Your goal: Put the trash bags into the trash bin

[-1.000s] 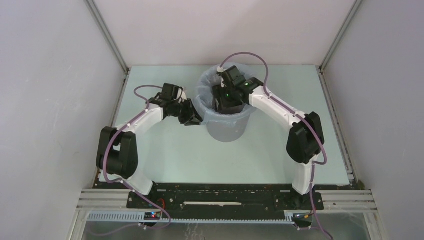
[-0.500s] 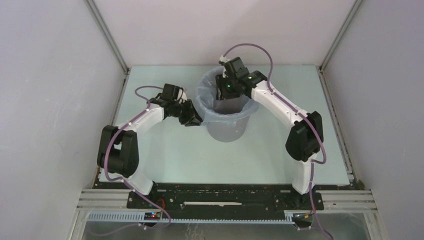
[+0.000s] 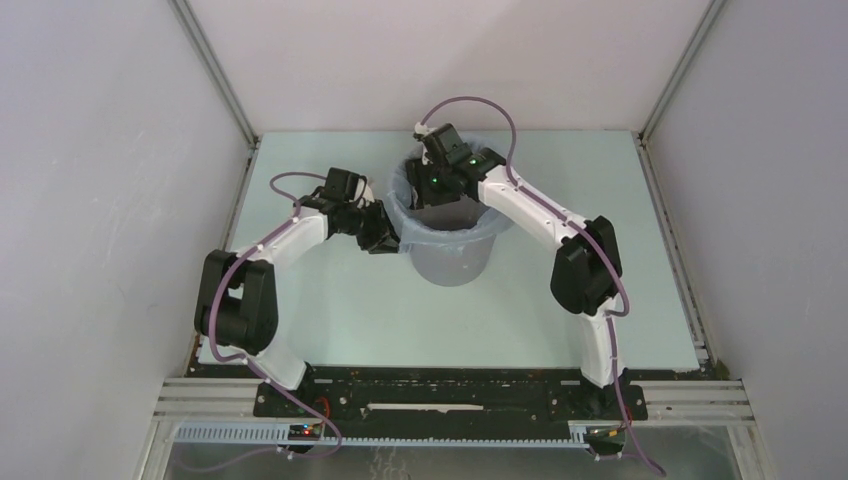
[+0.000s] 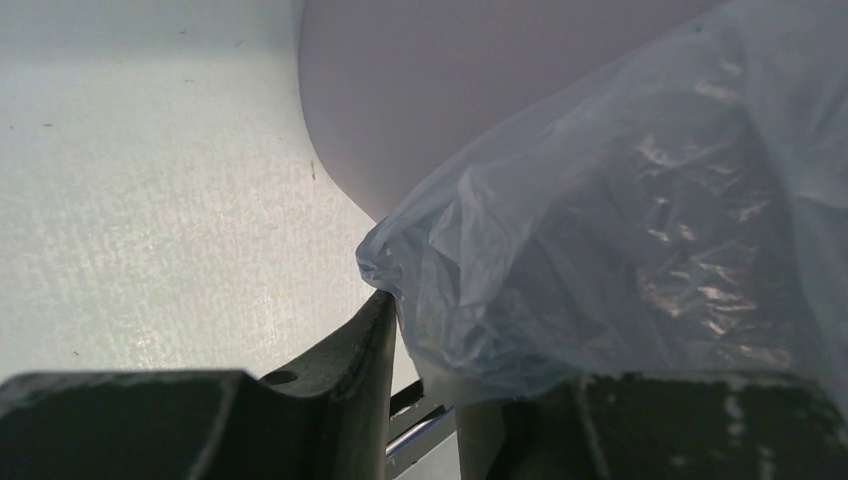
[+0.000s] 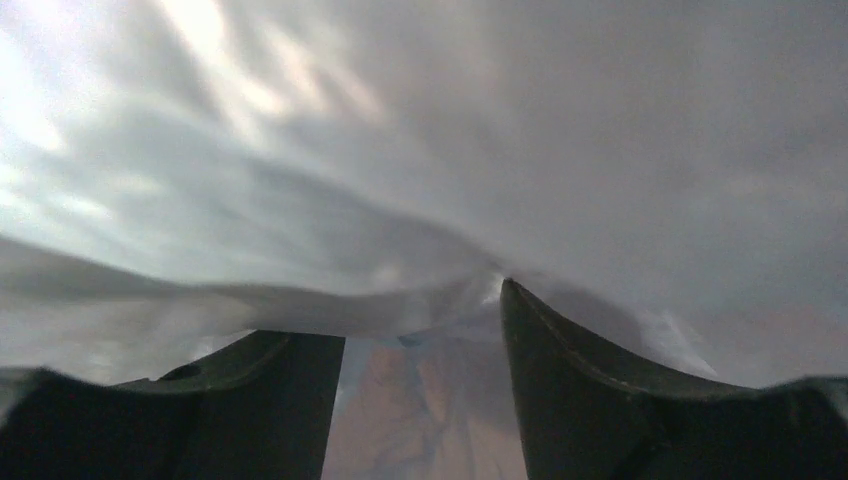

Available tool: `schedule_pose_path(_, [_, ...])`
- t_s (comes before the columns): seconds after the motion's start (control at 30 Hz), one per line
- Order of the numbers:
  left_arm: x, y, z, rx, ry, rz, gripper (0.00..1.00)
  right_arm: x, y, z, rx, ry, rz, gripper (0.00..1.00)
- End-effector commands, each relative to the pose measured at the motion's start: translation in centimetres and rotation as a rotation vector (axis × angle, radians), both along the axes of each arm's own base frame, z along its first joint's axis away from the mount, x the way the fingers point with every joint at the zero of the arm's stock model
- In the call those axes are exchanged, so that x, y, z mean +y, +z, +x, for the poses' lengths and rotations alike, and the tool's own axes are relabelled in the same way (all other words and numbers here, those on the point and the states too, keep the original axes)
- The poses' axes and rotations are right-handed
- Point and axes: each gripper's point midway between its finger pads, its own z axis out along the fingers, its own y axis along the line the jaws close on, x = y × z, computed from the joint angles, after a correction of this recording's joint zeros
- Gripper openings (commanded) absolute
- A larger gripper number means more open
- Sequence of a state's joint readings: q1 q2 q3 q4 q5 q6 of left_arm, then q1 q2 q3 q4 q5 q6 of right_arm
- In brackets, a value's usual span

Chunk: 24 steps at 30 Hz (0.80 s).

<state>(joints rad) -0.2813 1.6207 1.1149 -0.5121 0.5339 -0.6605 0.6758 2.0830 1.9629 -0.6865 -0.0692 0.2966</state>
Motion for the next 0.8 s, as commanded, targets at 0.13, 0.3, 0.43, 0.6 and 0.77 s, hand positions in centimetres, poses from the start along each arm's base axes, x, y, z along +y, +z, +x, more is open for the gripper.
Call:
schedule_pose_path(0.13, [-0.4,0.8,0.6,-0.039,-0.031,-0.011,0.32,-6.7,2.5,-1.8,-0.072,-0.043,-0.213,0.68])
schedule_pose_path(0.3, [-0.5,0.8,0.7,-0.036,-0.035,-0.015,0.31,-8.5,0.3,-1.2,-0.054,-0.072,-0.261,0.67])
schedule_pose_path(0.43, [-0.6,0.8,0.8,-0.035,-0.033,-0.016,0.32,-7.7,-2.1,0.0,-0.079,-0.048,-0.261,0.68])
schedule_pose_path(0.6, [-0.8,1.3,1.2,-0.038,-0.032,-0.024,0.31,-5.9,-5.0,1.0,-0.054,-0.058,-0.233,0.67])
schedule_pose_path(0.77, [-0.9,1.6,1.8,-0.043,-0.028,-0.025,0.31,-5.5,-7.6,0.7,-0.045,-0.068,-0.209,0.66])
